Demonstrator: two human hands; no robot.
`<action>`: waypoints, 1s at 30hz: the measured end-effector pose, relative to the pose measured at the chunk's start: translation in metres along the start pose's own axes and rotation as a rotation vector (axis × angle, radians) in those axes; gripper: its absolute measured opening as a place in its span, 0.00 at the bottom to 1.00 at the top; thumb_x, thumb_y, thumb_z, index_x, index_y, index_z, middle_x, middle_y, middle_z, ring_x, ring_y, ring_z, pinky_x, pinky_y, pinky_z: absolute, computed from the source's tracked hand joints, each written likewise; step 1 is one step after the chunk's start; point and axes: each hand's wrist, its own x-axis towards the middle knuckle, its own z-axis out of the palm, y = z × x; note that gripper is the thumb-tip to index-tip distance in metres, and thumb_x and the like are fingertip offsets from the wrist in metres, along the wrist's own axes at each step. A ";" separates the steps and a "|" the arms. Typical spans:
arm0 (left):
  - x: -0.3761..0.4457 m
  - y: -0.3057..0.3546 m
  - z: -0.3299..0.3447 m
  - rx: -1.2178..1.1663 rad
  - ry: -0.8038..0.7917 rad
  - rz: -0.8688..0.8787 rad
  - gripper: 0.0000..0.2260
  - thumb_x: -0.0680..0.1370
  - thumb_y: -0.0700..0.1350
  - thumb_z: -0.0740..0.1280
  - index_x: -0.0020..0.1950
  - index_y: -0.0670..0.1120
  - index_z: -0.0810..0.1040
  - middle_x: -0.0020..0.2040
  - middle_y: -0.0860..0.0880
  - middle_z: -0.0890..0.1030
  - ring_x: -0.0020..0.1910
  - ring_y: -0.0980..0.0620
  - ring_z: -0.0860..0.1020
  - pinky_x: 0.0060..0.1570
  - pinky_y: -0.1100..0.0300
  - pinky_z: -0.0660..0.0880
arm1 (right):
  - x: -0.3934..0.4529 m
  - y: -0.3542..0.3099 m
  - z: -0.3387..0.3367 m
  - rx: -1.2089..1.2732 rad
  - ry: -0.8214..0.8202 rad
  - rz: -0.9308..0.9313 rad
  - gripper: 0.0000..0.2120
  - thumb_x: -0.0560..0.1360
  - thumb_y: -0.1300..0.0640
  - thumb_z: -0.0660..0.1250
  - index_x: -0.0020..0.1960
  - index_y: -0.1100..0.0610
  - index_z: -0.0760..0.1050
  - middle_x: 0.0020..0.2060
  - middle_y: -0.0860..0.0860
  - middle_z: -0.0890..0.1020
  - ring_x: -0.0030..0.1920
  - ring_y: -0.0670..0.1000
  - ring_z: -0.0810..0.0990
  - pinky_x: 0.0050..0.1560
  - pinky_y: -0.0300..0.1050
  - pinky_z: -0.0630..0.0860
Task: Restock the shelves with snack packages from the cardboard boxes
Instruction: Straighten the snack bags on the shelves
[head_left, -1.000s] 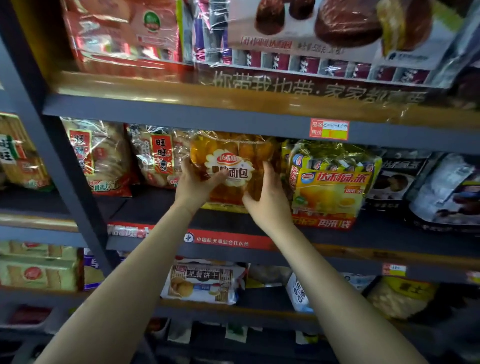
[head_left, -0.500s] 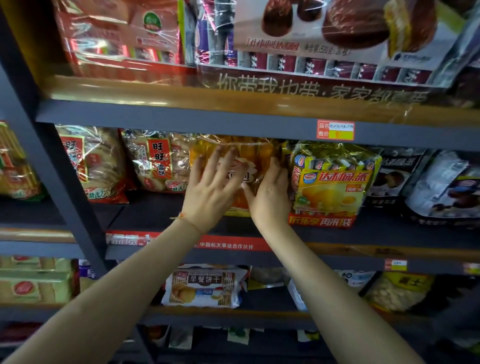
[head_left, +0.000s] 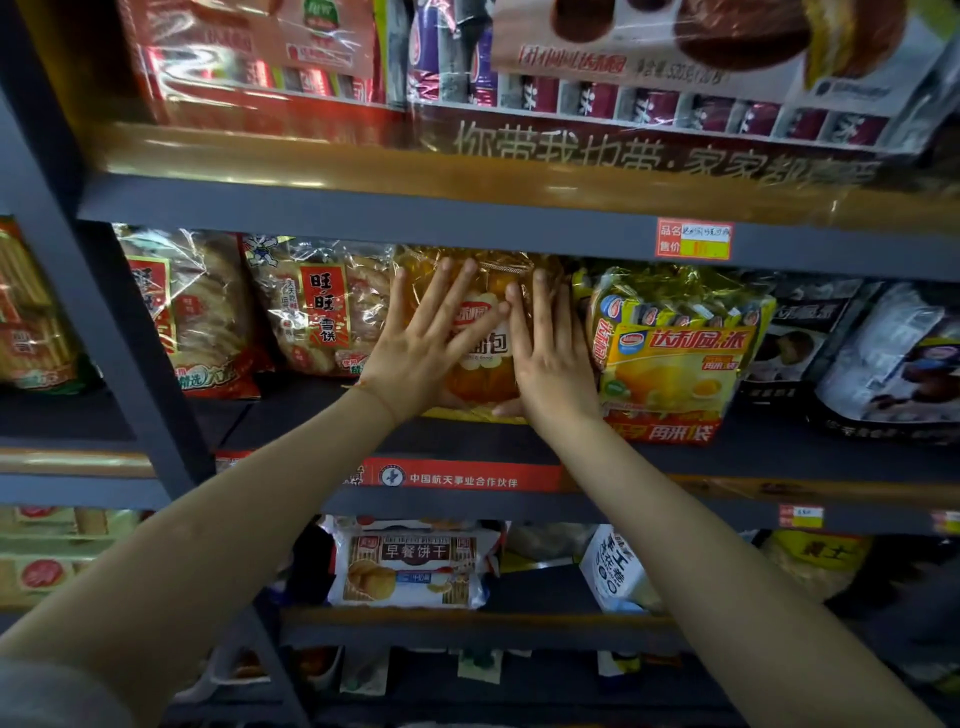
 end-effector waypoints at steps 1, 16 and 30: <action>0.003 -0.002 -0.001 0.004 -0.029 0.014 0.58 0.65 0.77 0.66 0.83 0.52 0.41 0.82 0.36 0.44 0.81 0.36 0.41 0.74 0.27 0.51 | 0.003 0.000 0.000 -0.009 -0.006 0.001 0.71 0.58 0.31 0.76 0.80 0.60 0.35 0.79 0.66 0.40 0.78 0.70 0.50 0.77 0.64 0.56; -0.026 -0.009 -0.018 0.127 0.104 0.082 0.48 0.61 0.61 0.81 0.72 0.44 0.64 0.71 0.37 0.74 0.70 0.37 0.72 0.67 0.37 0.71 | -0.016 -0.004 -0.011 -0.209 0.582 -0.304 0.23 0.73 0.58 0.74 0.66 0.60 0.74 0.64 0.63 0.76 0.66 0.63 0.74 0.63 0.63 0.73; -0.011 -0.013 -0.010 0.097 -0.214 0.008 0.62 0.65 0.77 0.65 0.80 0.52 0.28 0.79 0.36 0.29 0.77 0.31 0.32 0.74 0.27 0.47 | 0.004 0.005 -0.002 -0.142 -0.039 -0.093 0.75 0.57 0.29 0.76 0.78 0.58 0.26 0.76 0.69 0.34 0.76 0.74 0.38 0.76 0.70 0.48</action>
